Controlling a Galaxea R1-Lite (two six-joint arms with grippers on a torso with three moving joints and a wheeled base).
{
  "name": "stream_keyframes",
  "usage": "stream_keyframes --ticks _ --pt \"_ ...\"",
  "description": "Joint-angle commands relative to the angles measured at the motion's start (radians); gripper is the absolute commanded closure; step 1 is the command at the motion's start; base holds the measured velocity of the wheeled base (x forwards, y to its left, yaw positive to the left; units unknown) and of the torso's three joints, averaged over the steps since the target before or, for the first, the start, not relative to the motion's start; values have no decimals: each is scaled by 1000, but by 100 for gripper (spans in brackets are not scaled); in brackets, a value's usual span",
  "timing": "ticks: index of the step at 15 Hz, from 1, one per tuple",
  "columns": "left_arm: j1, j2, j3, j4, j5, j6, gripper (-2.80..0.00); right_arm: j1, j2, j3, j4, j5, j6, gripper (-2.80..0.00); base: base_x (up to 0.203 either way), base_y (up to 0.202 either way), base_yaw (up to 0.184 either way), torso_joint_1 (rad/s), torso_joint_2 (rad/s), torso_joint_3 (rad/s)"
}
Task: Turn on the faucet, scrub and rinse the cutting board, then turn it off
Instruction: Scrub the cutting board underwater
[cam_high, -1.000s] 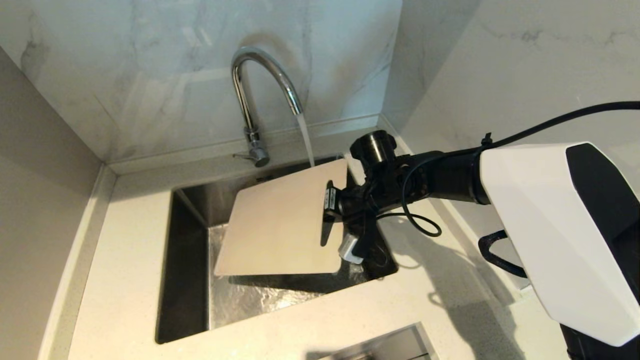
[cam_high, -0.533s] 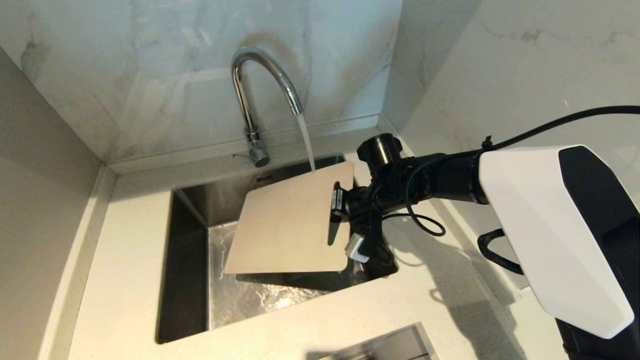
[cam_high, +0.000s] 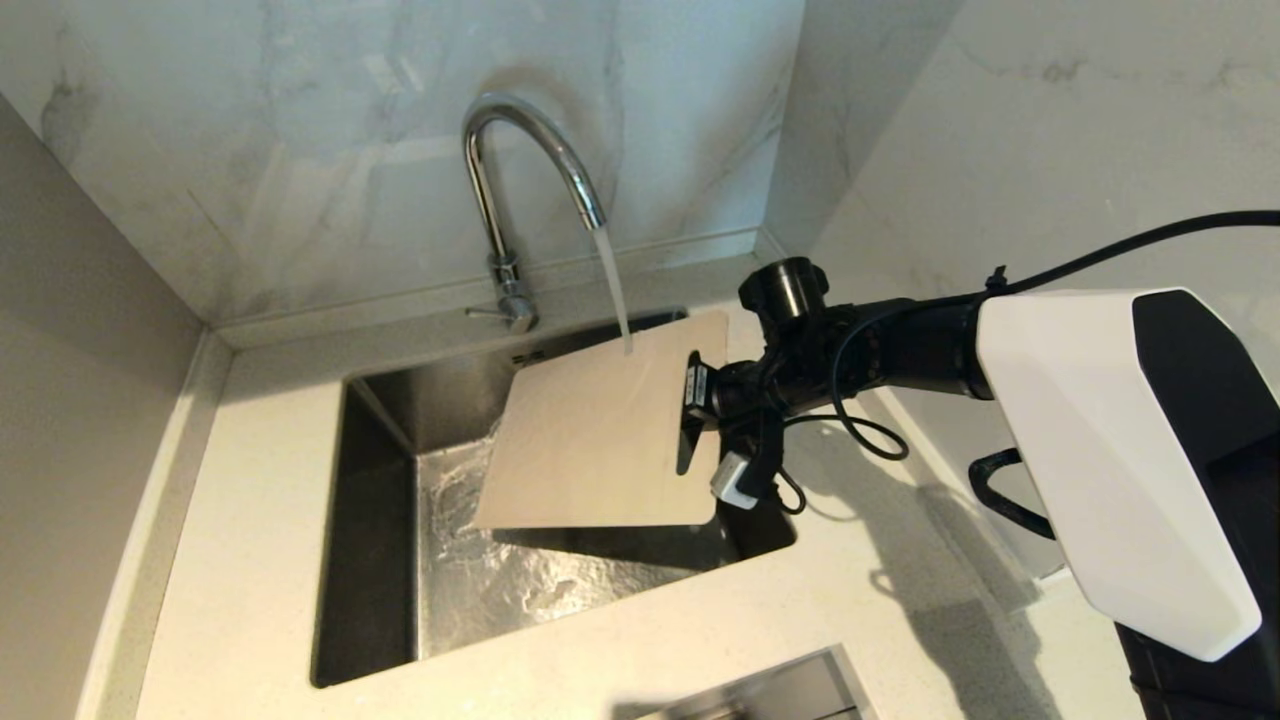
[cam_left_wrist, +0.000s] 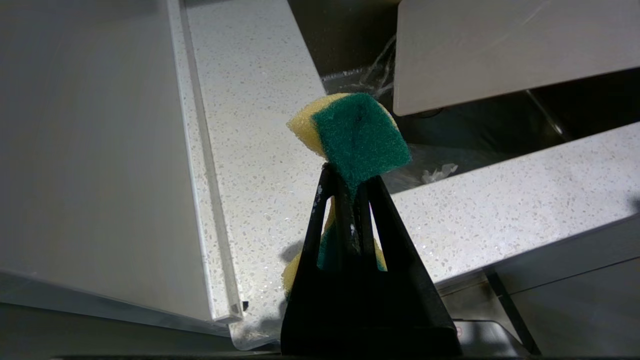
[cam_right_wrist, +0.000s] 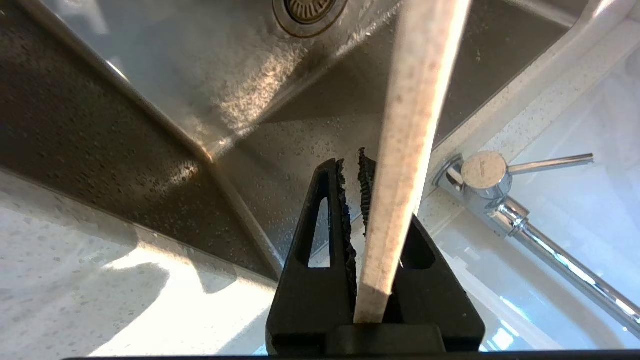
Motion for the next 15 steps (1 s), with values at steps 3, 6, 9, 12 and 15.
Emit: stream_keyframes --ticks 3,6,9,12,15 --pt "0 -1 0 0 0 0 0 0 5 -8 -1 1 -13 0 0 0 0 0 0 0" --pt "0 -1 0 0 0 0 0 3 3 -10 -1 1 -12 0 0 0 0 0 0 0" --pt "0 -1 0 0 0 0 0 9 -2 -8 -1 1 -13 0 0 0 0 0 0 0" --pt "0 -1 0 0 -1 1 0 40 -13 -4 0 1 -14 0 0 0 0 0 0 0" --pt "0 0 0 -1 -1 4 0 81 -42 8 0 0 -15 0 0 0 0 0 0 0"
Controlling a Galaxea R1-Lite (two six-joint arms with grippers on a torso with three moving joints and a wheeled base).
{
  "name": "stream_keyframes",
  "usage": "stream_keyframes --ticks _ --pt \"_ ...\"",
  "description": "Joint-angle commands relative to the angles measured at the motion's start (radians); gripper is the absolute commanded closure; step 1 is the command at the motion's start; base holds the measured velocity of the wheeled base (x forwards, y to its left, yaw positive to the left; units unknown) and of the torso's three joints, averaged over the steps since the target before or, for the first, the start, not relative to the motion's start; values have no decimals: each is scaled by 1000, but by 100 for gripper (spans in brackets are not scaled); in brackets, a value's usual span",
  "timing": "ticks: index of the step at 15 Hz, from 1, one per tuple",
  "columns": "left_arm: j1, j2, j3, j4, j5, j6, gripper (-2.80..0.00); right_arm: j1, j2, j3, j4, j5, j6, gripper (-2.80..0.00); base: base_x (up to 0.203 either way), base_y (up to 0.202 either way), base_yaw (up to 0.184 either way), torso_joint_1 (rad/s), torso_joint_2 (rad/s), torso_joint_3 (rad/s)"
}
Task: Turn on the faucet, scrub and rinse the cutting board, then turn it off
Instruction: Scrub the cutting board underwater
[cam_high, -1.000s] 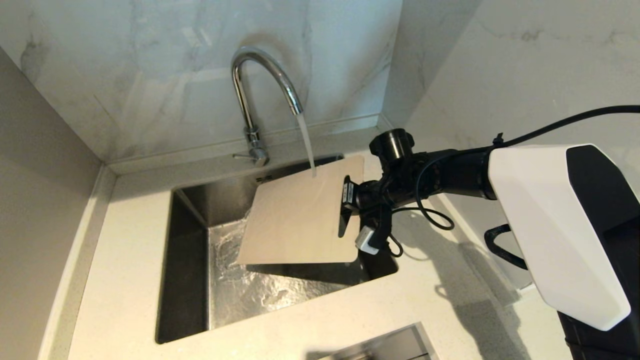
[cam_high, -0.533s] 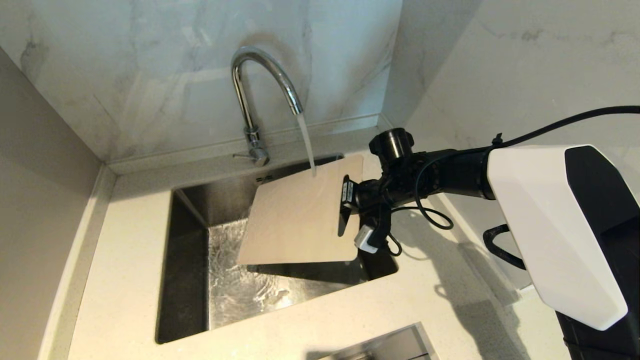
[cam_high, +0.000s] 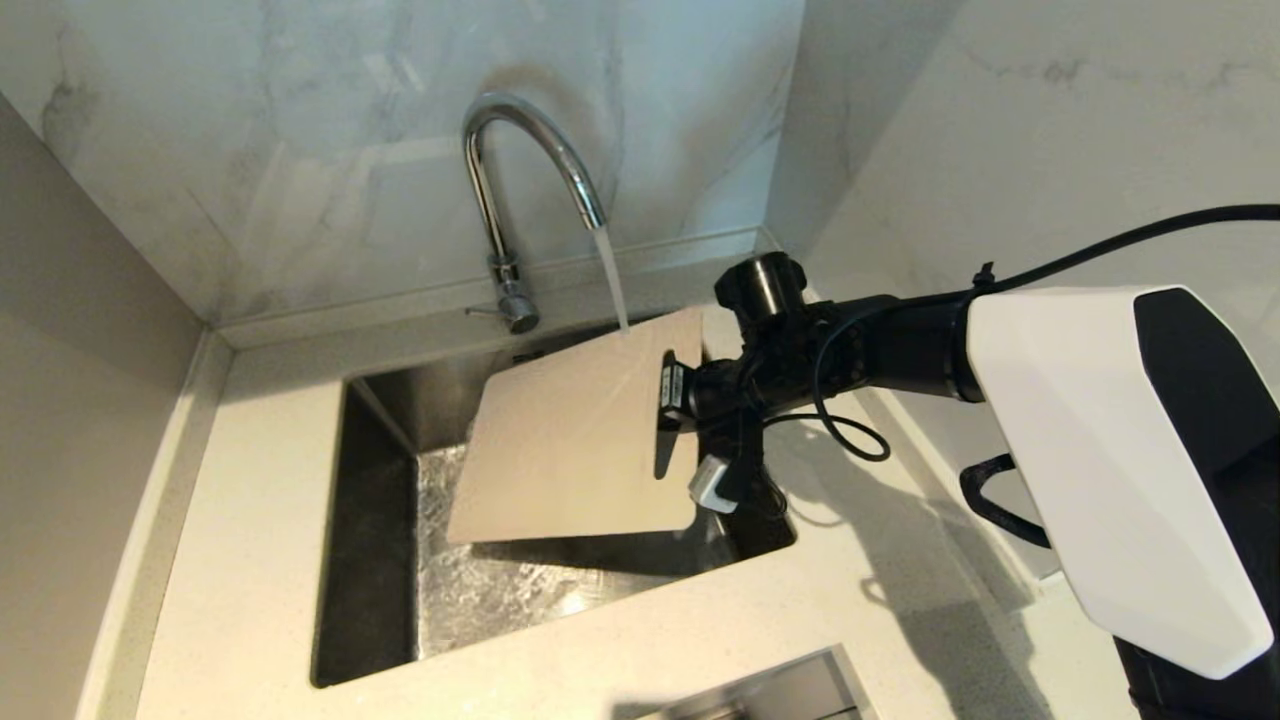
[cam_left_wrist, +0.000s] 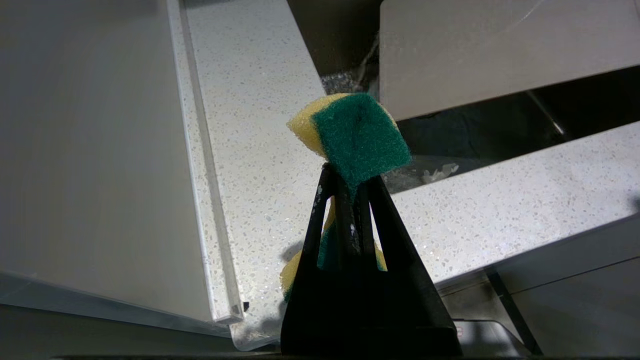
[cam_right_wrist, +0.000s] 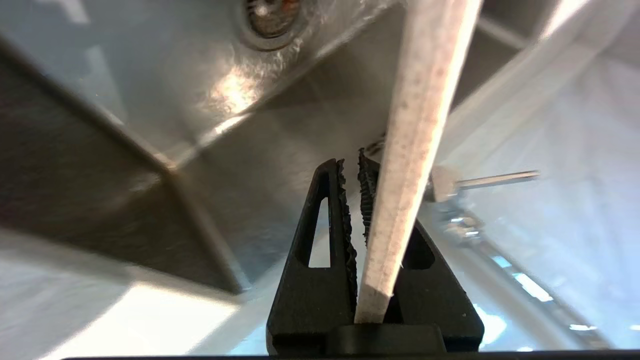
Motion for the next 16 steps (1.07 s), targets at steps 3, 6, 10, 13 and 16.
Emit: stream_keyframes --ticks 3,6,10,13,16 --pt "0 -1 0 1 -1 5 0 45 -63 57 0 2 -18 0 0 0 0 0 0 0" --pt "0 5 -61 9 -3 29 0 56 -110 135 -11 1 -19 0 0 0 0 0 0 0" --pt "0 229 -360 63 -31 28 0 93 -150 200 -62 1 -21 0 0 0 0 0 0 0" --pt "0 455 -653 73 -41 23 0 105 -160 217 -90 2 -17 0 0 0 0 0 0 0" --pt "0 722 -986 80 -34 16 0 111 -178 232 -91 4 -17 0 0 0 0 0 0 0"
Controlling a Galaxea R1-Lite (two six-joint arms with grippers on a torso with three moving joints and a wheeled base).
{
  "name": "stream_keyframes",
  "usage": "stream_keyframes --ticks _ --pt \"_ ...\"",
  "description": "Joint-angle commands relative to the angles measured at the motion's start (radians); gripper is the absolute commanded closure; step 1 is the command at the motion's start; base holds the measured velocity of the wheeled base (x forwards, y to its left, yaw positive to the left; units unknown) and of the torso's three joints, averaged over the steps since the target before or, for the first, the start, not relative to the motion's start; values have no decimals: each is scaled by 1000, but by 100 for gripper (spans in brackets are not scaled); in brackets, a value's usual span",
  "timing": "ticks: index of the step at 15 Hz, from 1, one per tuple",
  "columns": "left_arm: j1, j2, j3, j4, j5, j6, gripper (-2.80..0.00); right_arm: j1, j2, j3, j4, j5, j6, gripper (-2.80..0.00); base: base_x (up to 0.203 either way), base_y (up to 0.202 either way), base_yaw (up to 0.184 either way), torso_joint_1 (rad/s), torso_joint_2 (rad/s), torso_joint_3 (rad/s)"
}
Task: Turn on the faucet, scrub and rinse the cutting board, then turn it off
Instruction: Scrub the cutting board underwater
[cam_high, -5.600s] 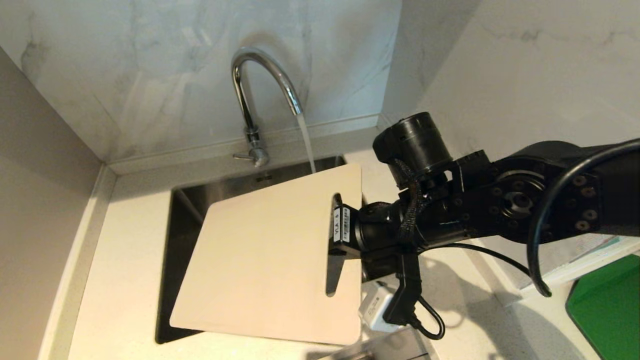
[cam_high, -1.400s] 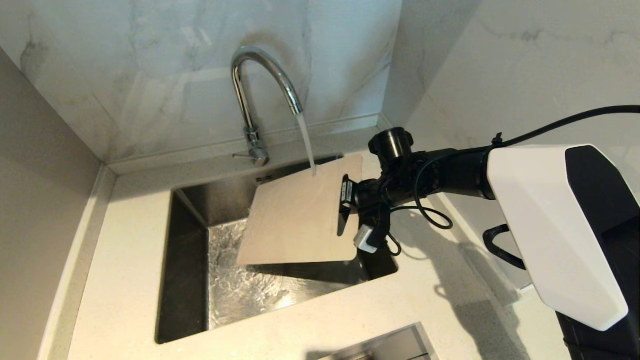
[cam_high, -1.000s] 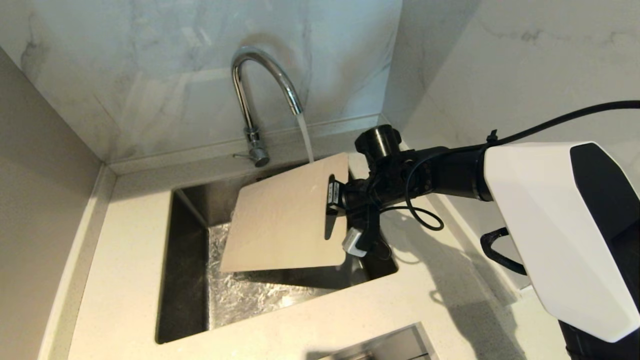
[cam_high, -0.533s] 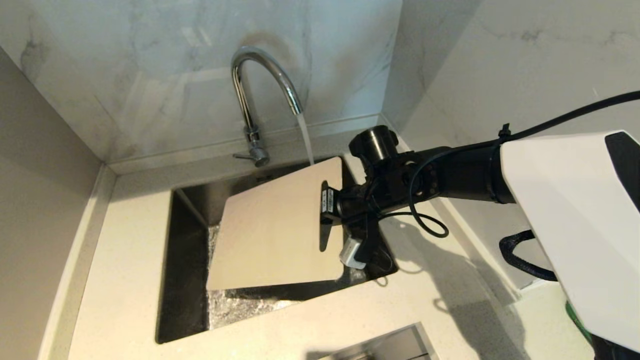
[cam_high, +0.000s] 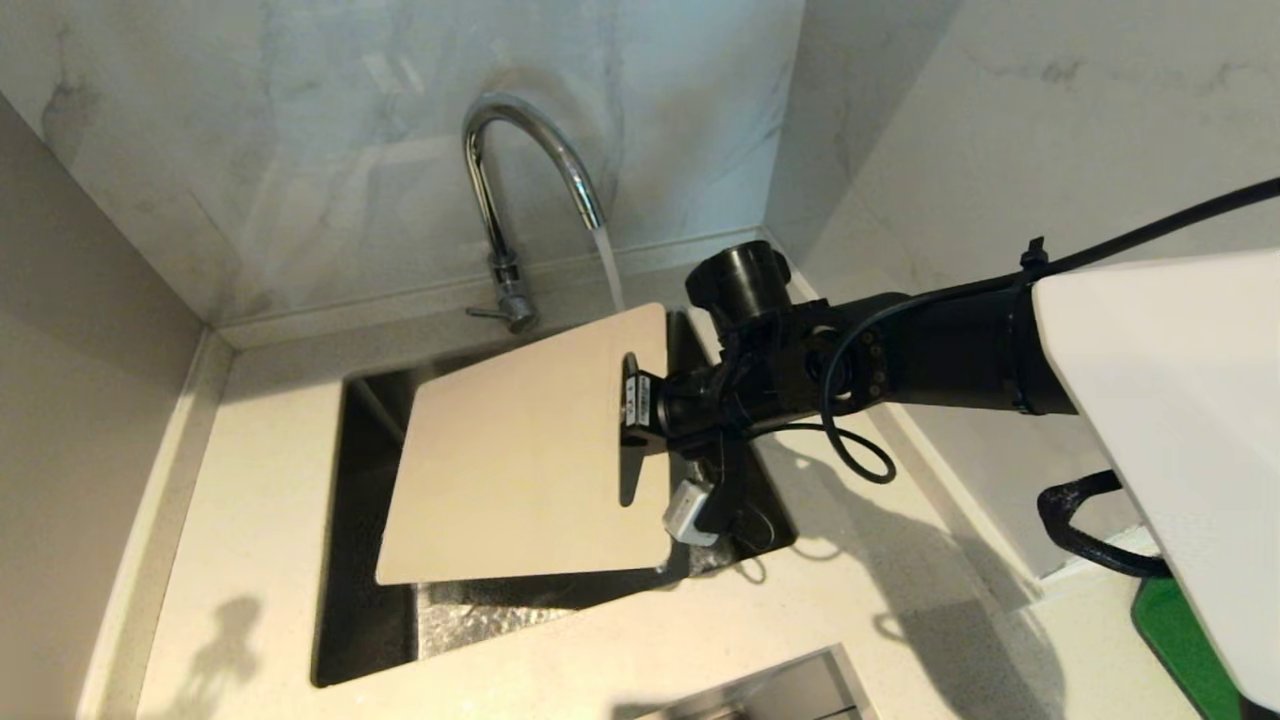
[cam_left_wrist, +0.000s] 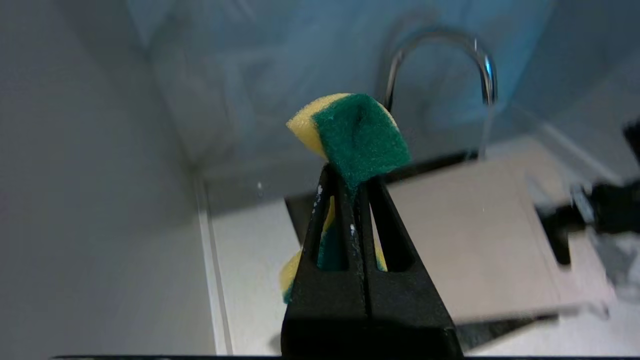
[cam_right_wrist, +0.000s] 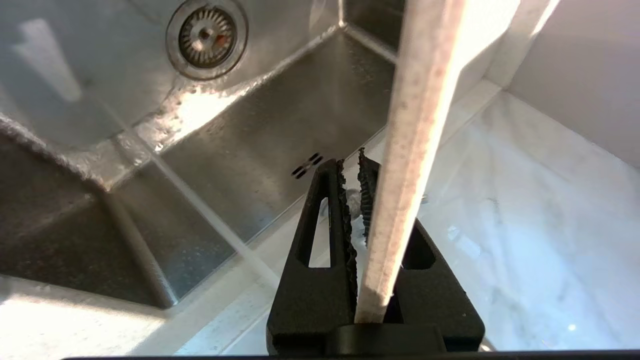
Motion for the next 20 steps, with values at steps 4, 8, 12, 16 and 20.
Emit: stream_keyframes --ticks 4,8,12,16,20 --pt "2 567 -481 30 46 -1 0 11 -58 59 -31 3 -14 0 0 0 0 0 0 0" --pt "-123 766 -594 86 122 -63 0 39 -83 100 -57 3 -11 0 0 0 0 0 0 0" --pt "-420 905 -605 110 189 -331 0 41 -136 153 -63 3 -13 0 0 0 0 0 0 0" --pt "-592 1057 -627 117 173 -491 0 44 -165 186 -87 2 -13 0 0 0 0 0 0 0" --pt "-586 1126 -684 239 -54 -524 0 45 -174 232 -136 2 -10 0 0 0 0 0 0 0"
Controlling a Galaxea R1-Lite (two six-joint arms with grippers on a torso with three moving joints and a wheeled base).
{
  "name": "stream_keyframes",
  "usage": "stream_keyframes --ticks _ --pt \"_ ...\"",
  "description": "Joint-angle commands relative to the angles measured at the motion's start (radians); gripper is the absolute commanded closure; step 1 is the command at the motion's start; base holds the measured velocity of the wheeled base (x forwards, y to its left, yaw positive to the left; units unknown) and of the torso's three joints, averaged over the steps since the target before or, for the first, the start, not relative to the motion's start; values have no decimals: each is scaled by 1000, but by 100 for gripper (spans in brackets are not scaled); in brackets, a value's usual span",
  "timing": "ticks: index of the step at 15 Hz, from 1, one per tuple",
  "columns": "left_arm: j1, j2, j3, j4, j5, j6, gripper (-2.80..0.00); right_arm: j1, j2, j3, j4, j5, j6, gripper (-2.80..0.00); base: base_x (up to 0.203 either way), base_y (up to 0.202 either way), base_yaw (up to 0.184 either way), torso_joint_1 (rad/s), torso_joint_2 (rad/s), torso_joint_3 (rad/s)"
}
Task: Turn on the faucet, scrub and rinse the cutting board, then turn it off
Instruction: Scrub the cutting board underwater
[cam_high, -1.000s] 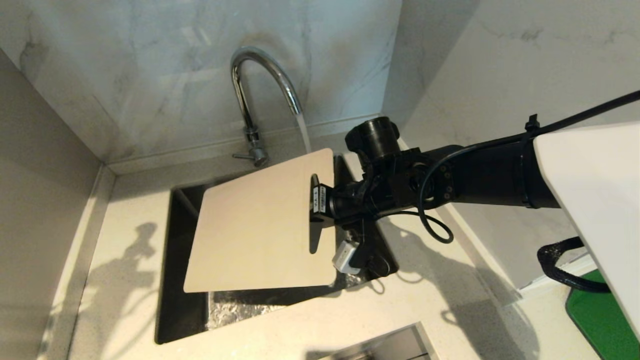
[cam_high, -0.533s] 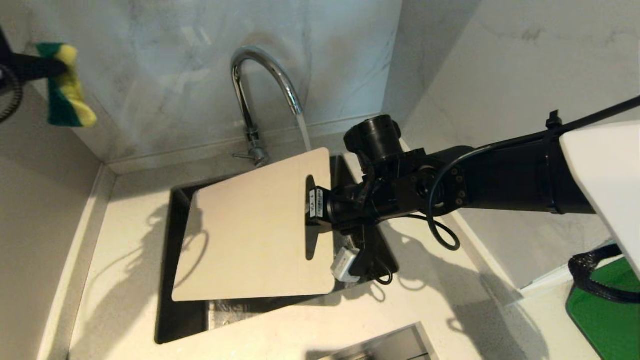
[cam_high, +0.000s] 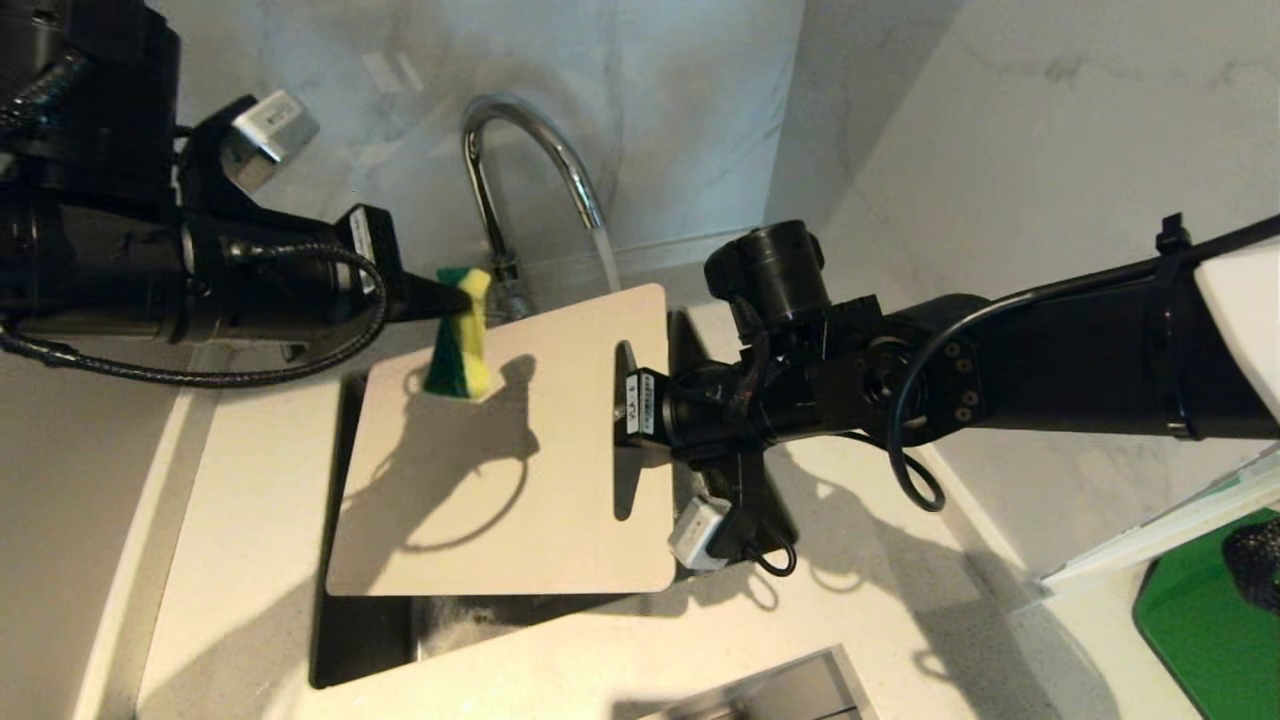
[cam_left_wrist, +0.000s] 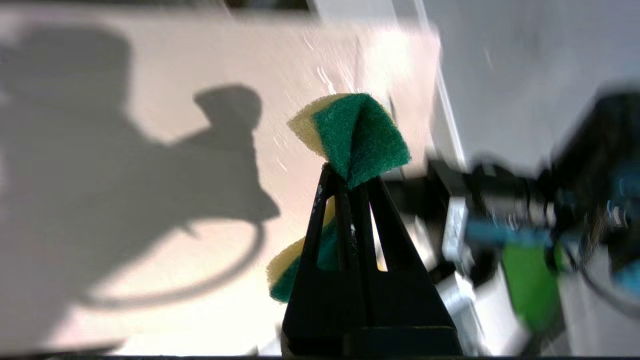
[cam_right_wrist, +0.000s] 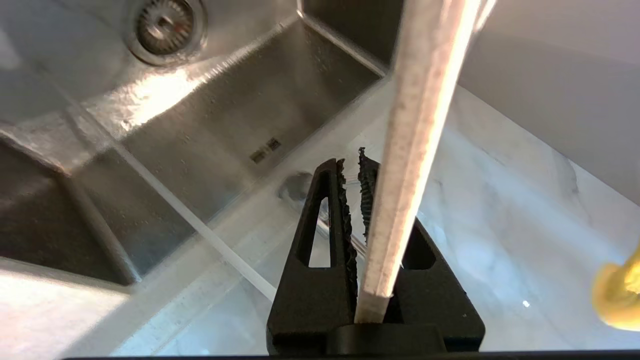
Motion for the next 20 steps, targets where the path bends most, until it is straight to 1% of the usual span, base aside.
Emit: stream_keyframes --ticks 1,4,9,14,17,20 --pt "2 69 -40 64 -49 -4 0 0 -9 15 -1 2 -14 0 0 0 0 0 0 0" --pt "12 109 -36 65 -53 0 0 0 -10 15 -1 2 -14 0 0 0 0 0 0 0" --pt "25 173 -41 59 -41 1 0 0 -16 21 -1 1 -11 0 0 0 0 0 0 0" --pt "25 252 -48 9 -40 -3 0 0 -21 24 -1 1 -11 0 0 0 0 0 0 0" --pt "25 286 -50 -36 4 -3 0 -2 -25 38 -1 1 -11 0 0 0 0 0 0 0" --pt "50 286 -40 -36 5 -1 0 -2 -35 46 -1 1 -11 0 0 0 0 0 0 0"
